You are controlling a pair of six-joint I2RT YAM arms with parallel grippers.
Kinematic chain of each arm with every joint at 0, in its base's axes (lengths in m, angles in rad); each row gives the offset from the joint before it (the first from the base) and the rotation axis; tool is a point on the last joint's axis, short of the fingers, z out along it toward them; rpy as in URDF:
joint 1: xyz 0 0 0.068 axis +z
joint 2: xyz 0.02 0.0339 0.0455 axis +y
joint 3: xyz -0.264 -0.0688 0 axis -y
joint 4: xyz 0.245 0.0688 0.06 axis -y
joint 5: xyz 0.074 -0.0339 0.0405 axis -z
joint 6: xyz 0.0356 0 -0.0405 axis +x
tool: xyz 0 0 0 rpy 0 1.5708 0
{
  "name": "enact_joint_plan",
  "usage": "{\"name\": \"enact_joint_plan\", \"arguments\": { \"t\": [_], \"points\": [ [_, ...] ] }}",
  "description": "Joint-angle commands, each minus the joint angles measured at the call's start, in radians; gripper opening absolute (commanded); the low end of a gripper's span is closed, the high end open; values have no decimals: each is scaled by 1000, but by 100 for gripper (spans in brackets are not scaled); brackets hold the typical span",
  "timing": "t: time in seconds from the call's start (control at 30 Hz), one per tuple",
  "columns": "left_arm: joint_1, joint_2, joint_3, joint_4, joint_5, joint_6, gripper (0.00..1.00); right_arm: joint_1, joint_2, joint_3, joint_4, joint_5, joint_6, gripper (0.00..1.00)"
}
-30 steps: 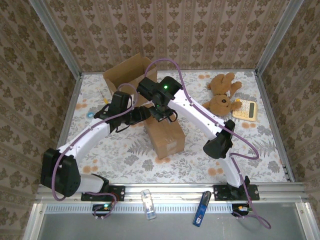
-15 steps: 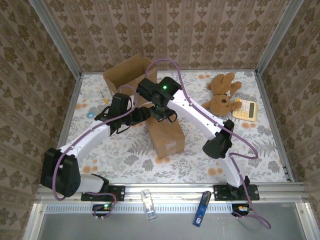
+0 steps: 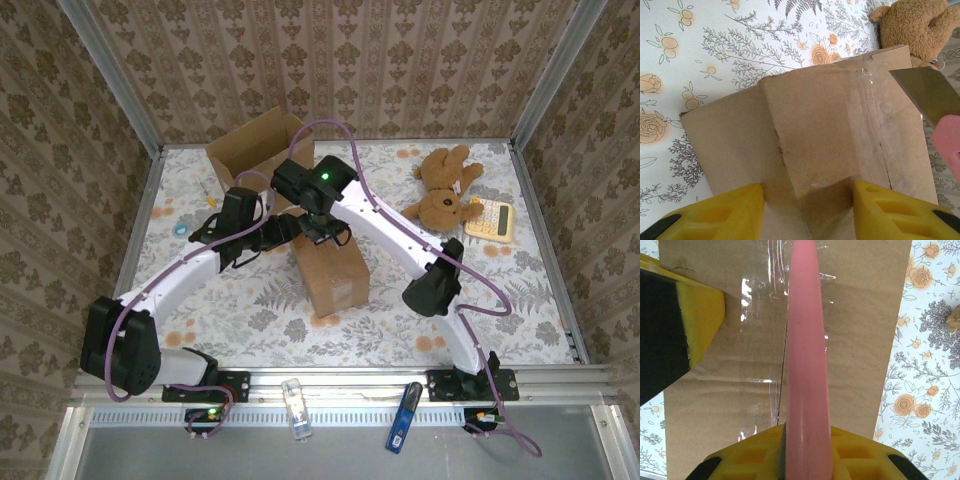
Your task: Unpack the express box
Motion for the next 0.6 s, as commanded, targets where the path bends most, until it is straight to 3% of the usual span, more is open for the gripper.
{"name": "enact_joint_plan", "arguments": {
  "t": [0.0, 0.57],
  "points": [
    [1, 7, -32, -79, -6, -4, 48, 6, 23, -3, -2, 30, 26, 0],
    [0, 19, -13, -127, -36, 11, 46, 5, 42, -3, -12, 27, 31, 0]
  ]
}}
